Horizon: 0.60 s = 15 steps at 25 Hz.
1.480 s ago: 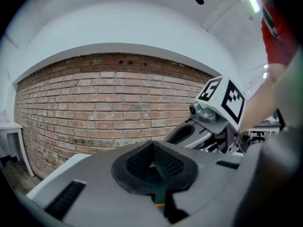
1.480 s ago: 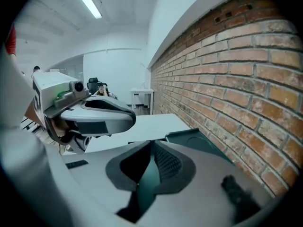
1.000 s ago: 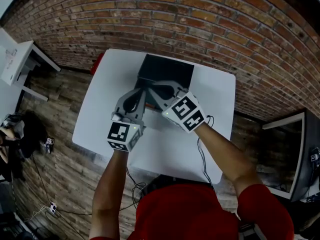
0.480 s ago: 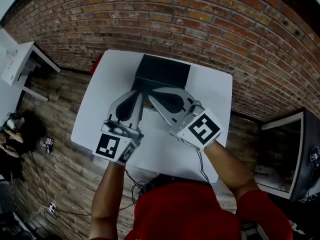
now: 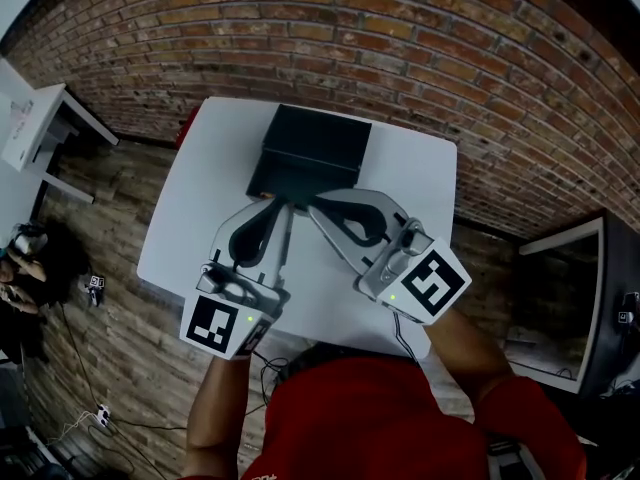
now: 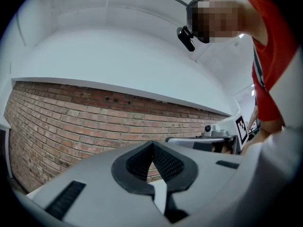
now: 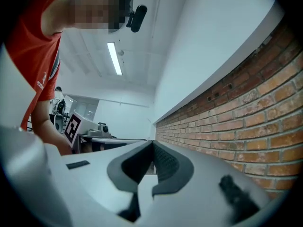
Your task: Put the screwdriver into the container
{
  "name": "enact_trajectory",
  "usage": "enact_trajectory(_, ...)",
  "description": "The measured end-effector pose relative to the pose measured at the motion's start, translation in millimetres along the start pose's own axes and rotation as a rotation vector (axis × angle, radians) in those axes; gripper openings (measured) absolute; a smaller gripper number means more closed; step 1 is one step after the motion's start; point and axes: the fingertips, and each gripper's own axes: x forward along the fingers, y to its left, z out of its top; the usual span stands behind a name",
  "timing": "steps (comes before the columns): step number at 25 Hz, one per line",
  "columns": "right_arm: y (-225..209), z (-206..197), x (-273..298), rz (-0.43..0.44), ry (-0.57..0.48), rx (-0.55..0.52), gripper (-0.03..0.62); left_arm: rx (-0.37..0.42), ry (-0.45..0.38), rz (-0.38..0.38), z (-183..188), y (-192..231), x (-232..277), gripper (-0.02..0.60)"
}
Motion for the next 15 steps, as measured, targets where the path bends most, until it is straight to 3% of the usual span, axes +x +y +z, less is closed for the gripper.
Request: enact_trajectory(15,21,7,-41,0.009,-0.018,0.005,0.031,-0.006,-0.003,0.004,4,-39,-20,0.012)
